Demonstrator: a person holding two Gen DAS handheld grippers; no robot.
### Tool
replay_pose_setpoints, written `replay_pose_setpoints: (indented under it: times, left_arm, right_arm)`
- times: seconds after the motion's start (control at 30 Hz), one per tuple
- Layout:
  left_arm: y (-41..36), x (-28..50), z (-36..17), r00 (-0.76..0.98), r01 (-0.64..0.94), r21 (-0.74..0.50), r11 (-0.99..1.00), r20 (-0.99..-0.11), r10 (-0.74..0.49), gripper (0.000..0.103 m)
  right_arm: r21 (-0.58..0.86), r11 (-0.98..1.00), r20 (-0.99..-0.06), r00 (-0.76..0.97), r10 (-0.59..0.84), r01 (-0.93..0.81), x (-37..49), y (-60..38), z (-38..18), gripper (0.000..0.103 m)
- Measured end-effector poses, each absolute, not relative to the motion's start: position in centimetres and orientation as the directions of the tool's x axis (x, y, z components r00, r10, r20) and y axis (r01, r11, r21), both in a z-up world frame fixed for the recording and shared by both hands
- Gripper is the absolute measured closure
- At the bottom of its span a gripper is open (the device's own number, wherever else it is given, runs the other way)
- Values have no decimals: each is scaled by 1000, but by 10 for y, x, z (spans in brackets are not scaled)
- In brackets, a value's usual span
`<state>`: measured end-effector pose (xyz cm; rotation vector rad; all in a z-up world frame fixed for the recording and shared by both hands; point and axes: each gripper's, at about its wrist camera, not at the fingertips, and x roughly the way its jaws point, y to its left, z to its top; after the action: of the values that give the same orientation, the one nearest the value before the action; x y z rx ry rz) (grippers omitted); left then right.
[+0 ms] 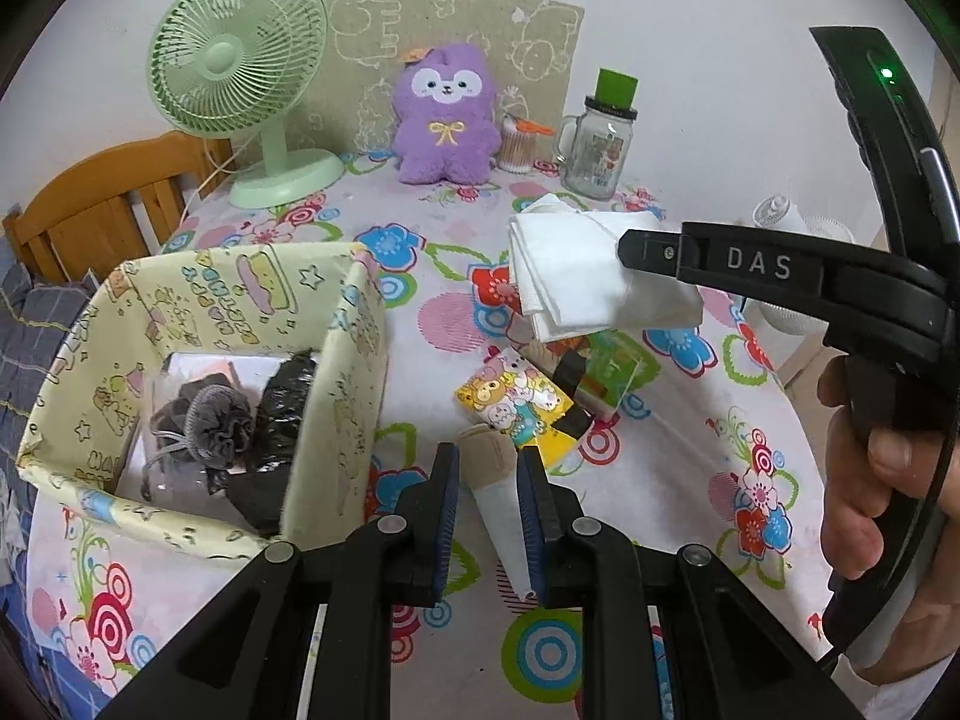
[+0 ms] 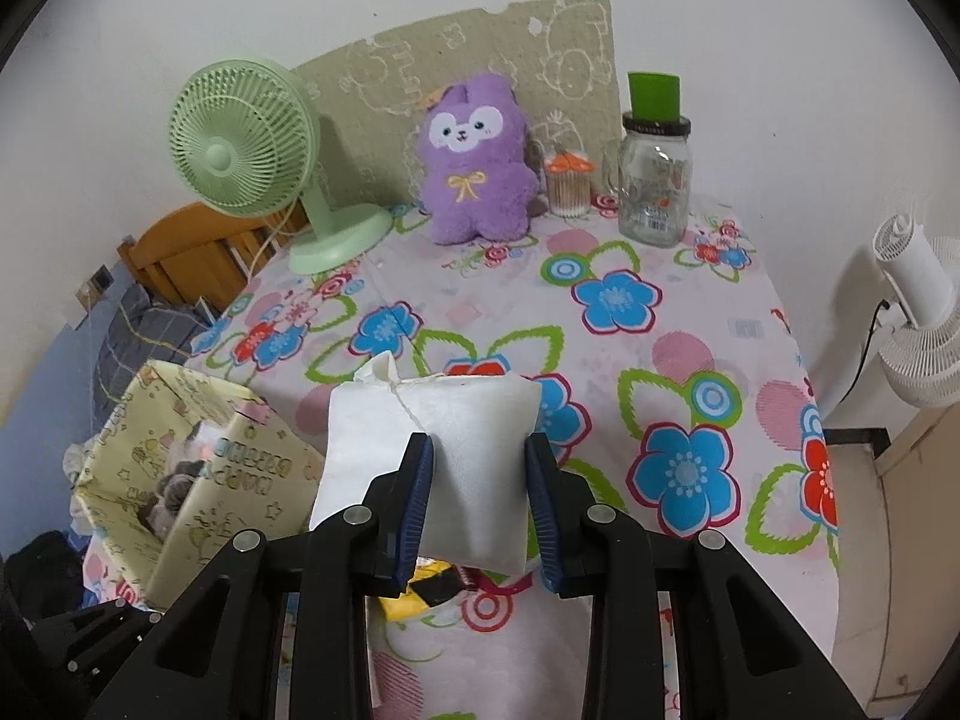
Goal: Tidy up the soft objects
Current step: 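Carry the white packet over the box with the right tool while the left tool follows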
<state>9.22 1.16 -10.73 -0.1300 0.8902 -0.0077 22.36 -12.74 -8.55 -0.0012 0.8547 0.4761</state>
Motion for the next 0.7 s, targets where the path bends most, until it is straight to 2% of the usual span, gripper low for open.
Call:
replay_pose_setpoints:
  times: [0.7]
  left_arm:
    - [58, 66, -75, 704, -120, -151, 981, -710, -23, 85]
  right_arm:
    - [173, 852, -669, 575, 470, -495, 188, -81, -38, 69]
